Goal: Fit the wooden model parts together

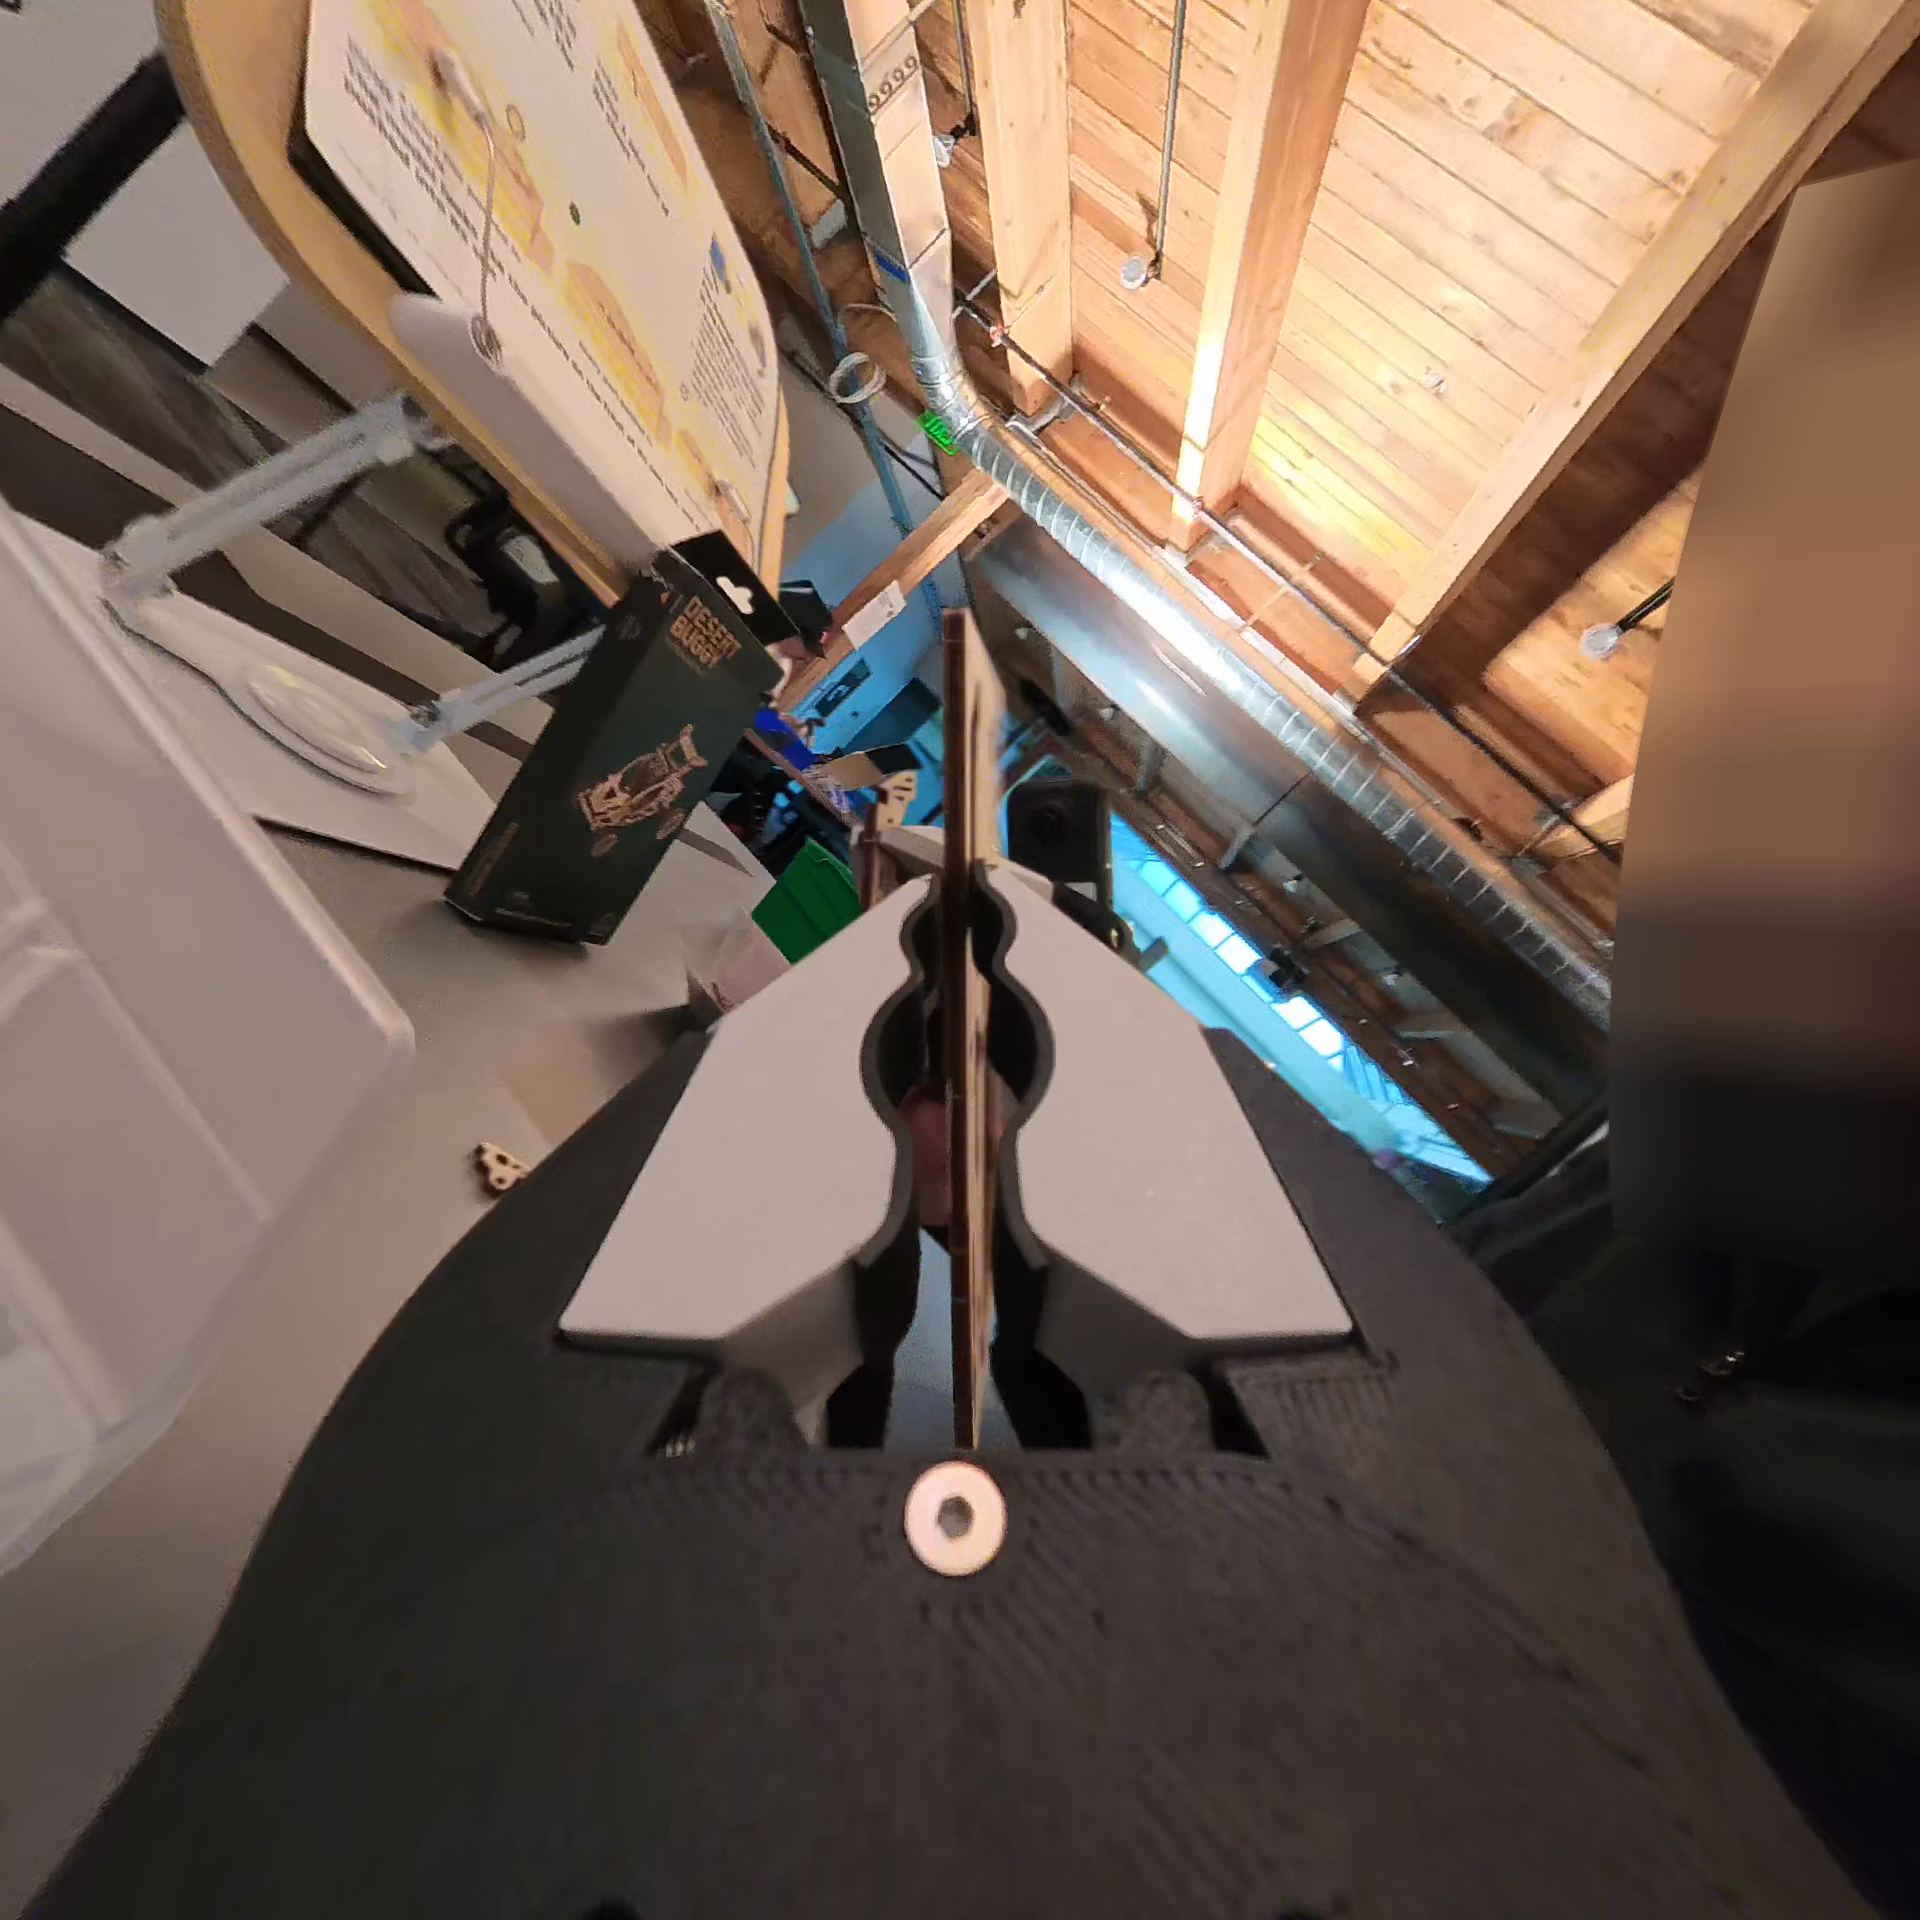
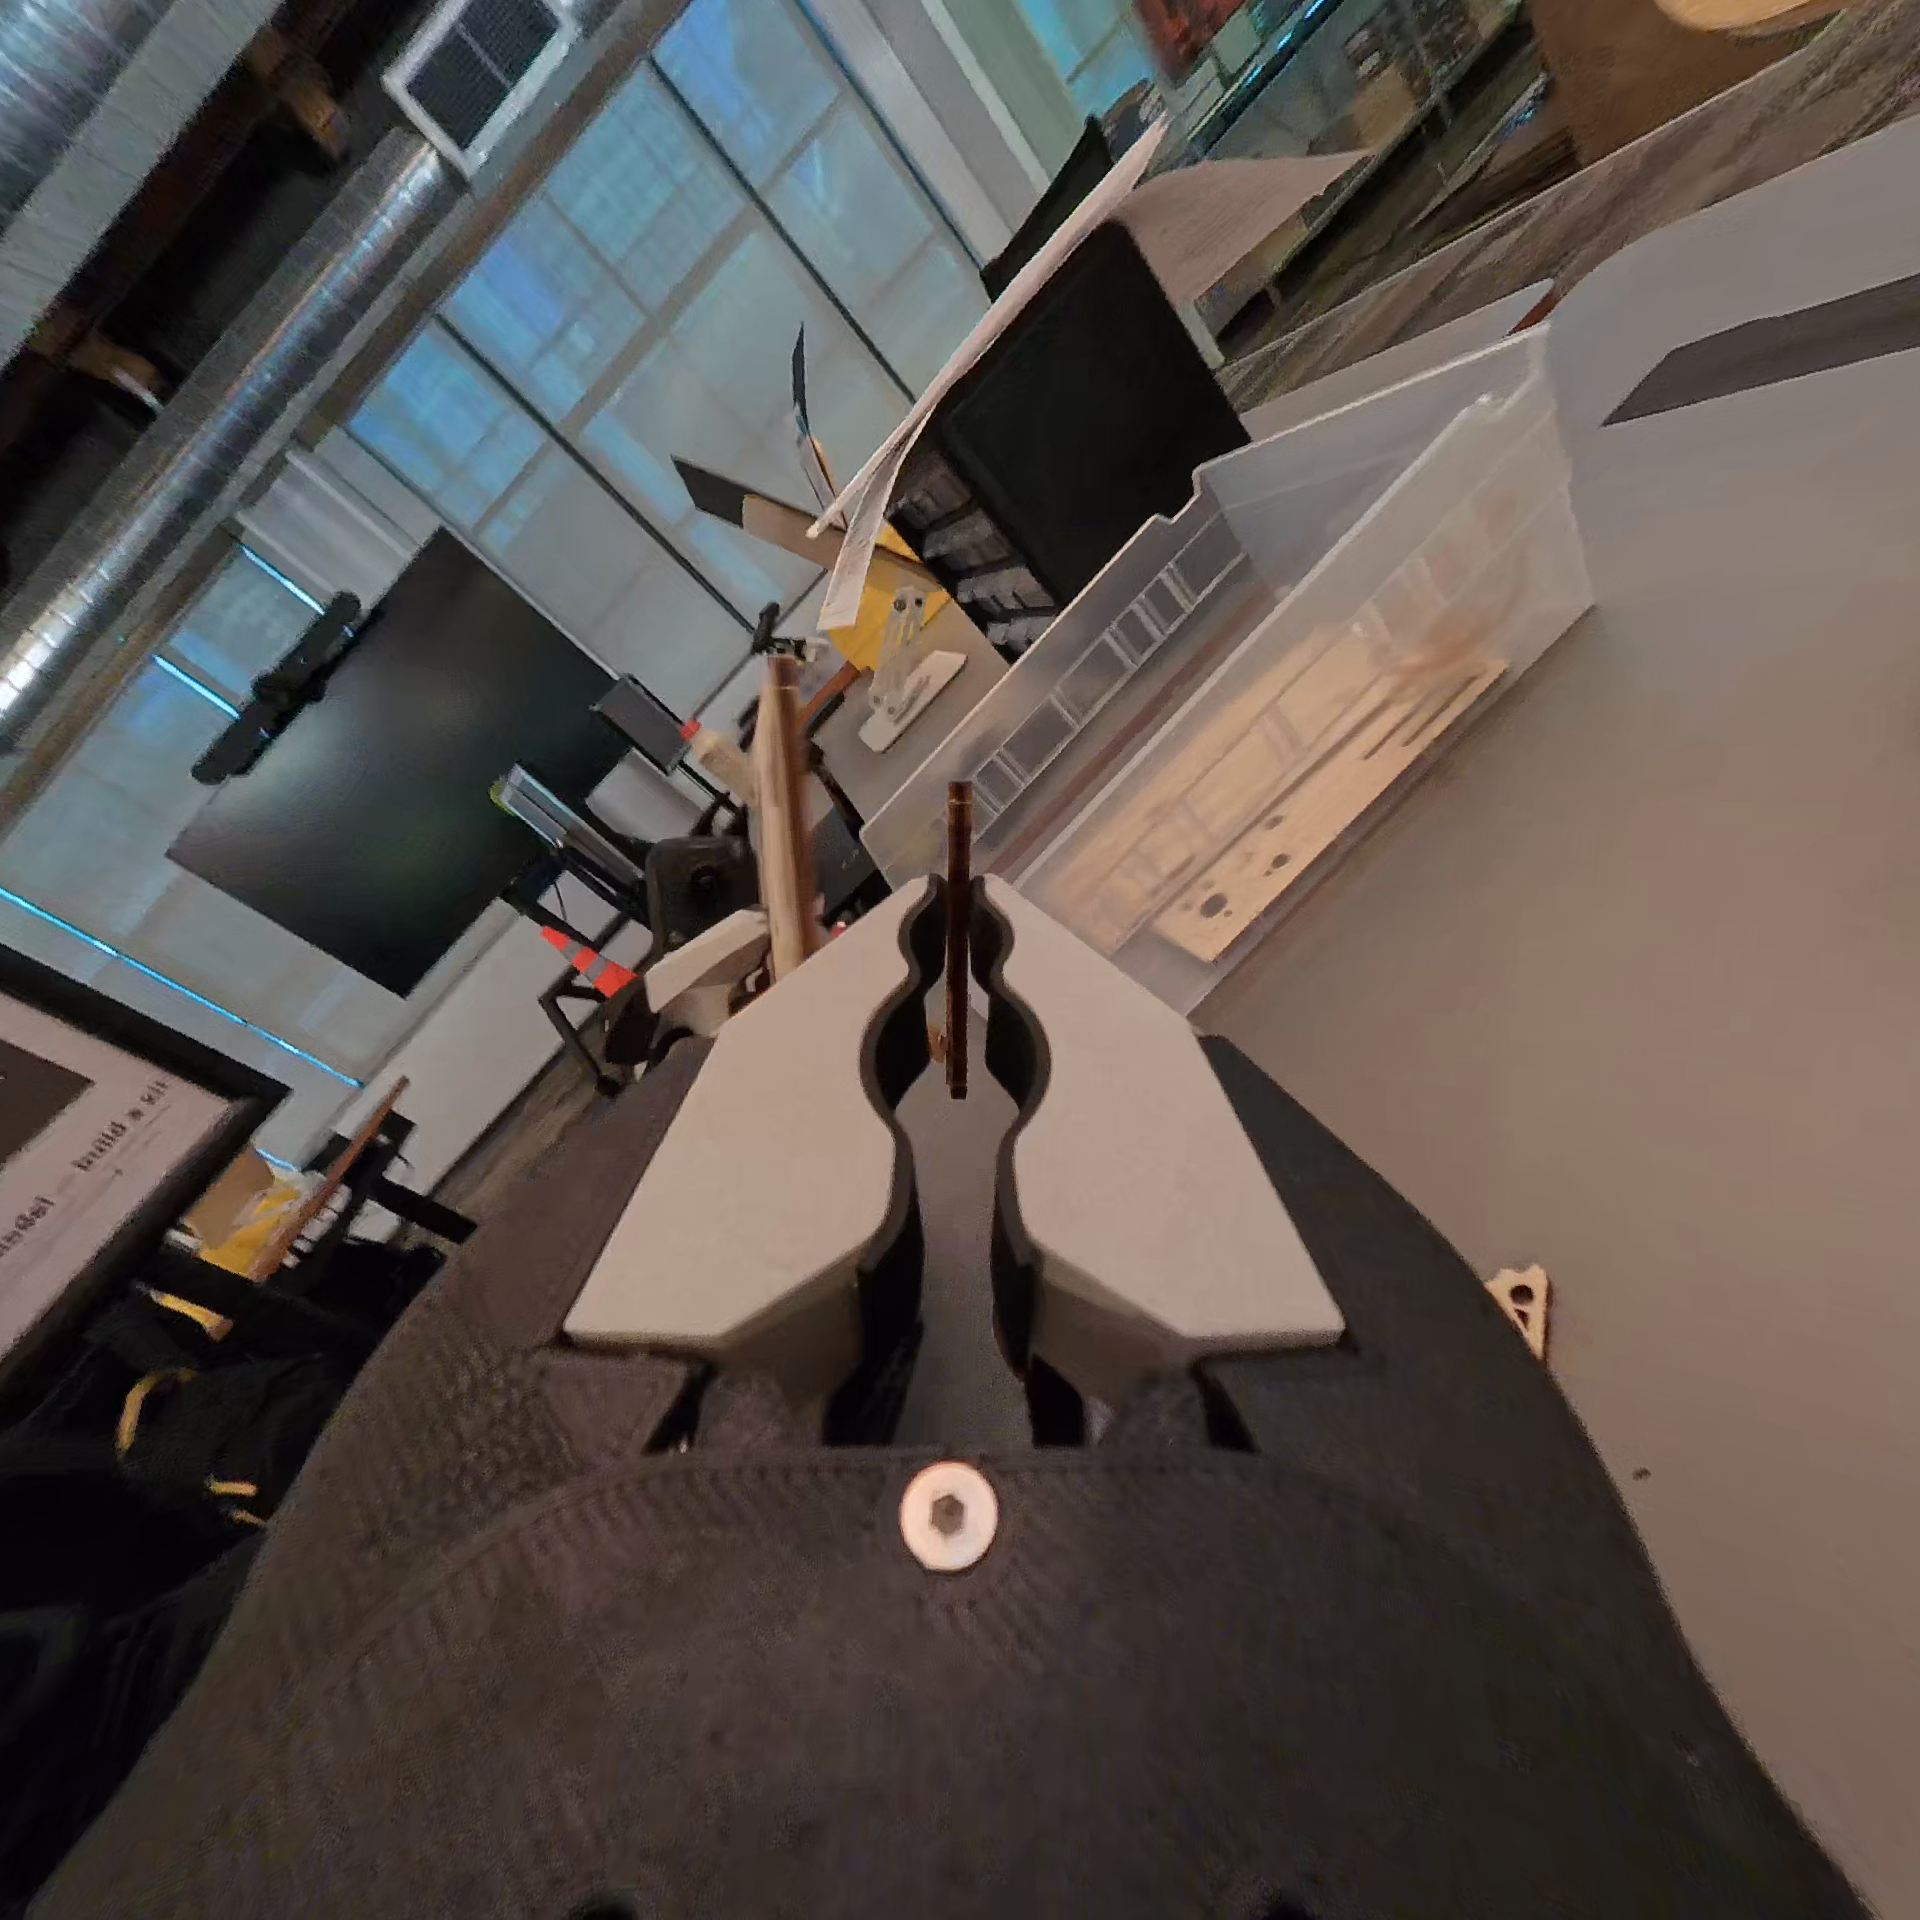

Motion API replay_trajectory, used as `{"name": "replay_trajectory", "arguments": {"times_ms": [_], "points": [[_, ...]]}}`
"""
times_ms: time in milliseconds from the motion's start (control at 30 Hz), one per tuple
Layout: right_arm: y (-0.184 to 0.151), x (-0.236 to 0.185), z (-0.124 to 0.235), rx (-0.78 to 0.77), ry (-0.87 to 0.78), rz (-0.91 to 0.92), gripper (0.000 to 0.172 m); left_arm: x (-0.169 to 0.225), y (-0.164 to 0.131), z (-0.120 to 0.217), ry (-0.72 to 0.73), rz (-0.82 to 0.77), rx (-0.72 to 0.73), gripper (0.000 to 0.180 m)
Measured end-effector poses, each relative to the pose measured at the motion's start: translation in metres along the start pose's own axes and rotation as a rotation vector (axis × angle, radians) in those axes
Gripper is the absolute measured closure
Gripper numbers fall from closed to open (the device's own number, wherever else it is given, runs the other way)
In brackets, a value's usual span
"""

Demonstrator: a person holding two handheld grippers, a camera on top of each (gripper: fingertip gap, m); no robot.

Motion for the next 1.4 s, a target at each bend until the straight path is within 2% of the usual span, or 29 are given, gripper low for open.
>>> {"name": "replay_trajectory", "arguments": {"times_ms": [167,300,433,500,733,900,967,1067,1267,1400], "points": [[0.017,0.015,0.016,0.074,0.021,-0.106,0.171,0.022,0.021,0.021,0.033,-0.069,-0.011,0.179],[0.025,0.017,0.023,0.114,0.112,-0.205,0.171,0.027,0.026,0.027,0.089,-0.091,-0.029,0.179],[0.029,0.015,0.029,0.141,0.165,-0.236,0.171,0.02,0.016,0.022,0.153,-0.078,-0.087,0.179],[0.031,0.013,0.032,0.161,0.205,-0.261,0.171,0.014,0.007,0.02,0.234,-0.079,-0.142,0.179],[0.033,0.012,0.04,0.199,0.318,-0.362,0.171,-0.005,-0.015,0.019,0.492,-0.235,-0.313,0.178],[0.031,0.01,0.041,0.199,0.303,-0.336,0.171,-0.005,-0.009,0.021,0.71,-0.46,-0.334,0.139],[0.03,0.003,0.041,0.182,0.276,-0.26,0.171,0.008,-0.002,0.016,0.752,-0.596,-0.319,0.137],[0.03,-0.013,0.038,0.159,0.27,-0.158,0.171,0.041,-0.001,-0.01,0.645,-0.706,-0.3,0.139],[0.034,-0.044,0.035,0.167,0.231,0.072,0.171,0.081,-0.015,-0.065,0.352,-0.616,-0.267,0.136],[0.035,-0.059,0.036,0.167,0.186,0.208,0.171,0.084,-0.019,-0.08,0.336,-0.609,-0.261,0.148]]}}
Point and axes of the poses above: each gripper's, where its closed fingertips meet, z back along the fingers, y out of its top, x = y × z across the jaws, the point moved 7 cm from there along z, back along the fingers, and after that the axes turned 1 degree about z, right-handed, at the moved point
